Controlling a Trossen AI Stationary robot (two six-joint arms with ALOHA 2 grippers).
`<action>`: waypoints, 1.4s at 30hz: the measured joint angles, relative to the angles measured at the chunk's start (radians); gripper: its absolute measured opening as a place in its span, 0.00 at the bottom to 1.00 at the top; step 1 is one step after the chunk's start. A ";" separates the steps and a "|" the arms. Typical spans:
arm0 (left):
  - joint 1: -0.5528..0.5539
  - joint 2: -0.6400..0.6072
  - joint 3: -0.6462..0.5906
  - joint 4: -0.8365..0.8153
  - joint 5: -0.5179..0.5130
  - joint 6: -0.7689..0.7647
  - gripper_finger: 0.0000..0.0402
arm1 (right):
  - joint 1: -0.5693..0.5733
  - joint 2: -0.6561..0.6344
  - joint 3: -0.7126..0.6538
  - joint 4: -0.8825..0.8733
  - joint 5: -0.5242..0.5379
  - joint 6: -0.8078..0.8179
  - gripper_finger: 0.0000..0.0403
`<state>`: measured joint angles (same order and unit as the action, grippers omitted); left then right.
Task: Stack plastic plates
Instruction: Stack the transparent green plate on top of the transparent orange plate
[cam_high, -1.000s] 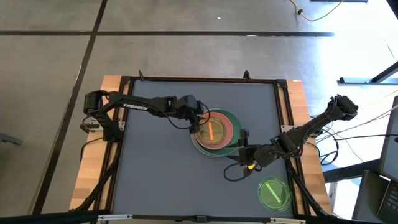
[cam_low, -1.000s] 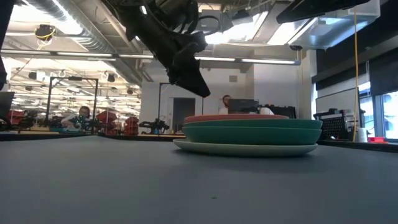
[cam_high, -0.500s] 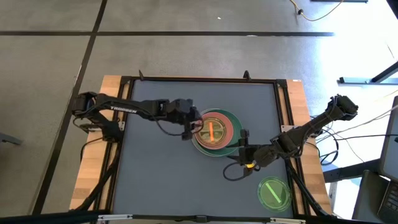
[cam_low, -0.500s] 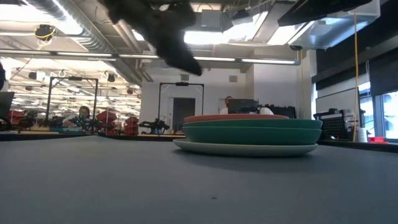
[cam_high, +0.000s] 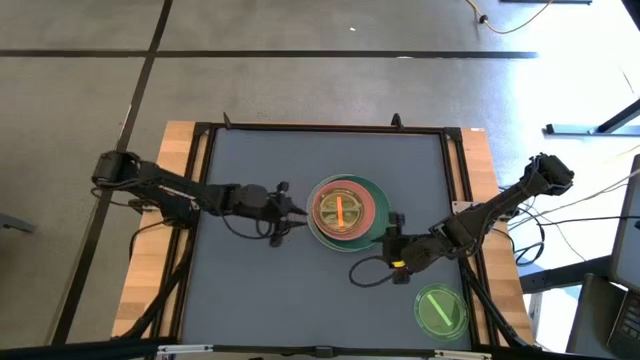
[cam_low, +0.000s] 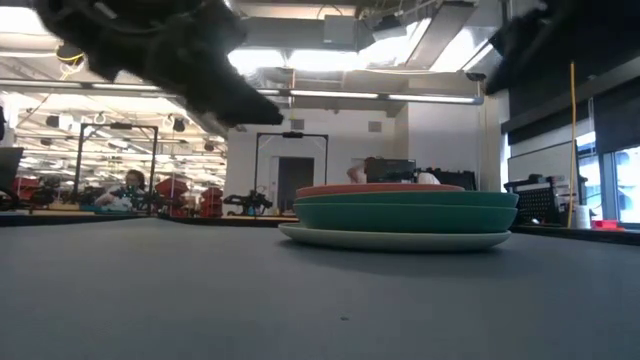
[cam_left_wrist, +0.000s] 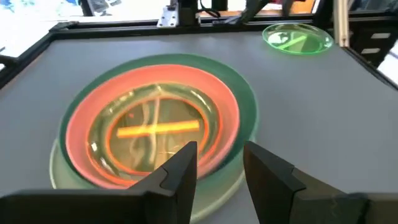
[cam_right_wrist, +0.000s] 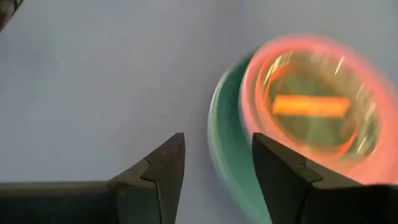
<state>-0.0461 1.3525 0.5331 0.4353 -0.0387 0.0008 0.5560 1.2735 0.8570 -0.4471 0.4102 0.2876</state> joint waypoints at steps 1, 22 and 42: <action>-0.008 -0.006 -0.024 0.025 -0.001 -0.010 0.31 | 0.000 -0.002 0.000 -0.033 -0.026 0.056 0.45; -0.082 -0.013 -0.089 0.071 -0.002 -0.073 0.31 | 0.199 0.037 -0.001 -0.446 -0.463 0.832 0.44; -0.082 -0.012 -0.089 0.066 -0.001 -0.077 0.31 | 0.348 0.171 -0.151 -0.348 -0.614 0.887 0.44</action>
<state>-0.1280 1.3407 0.4438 0.5011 -0.0399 -0.0757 0.9039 1.4445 0.7063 -0.7954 -0.2033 1.1743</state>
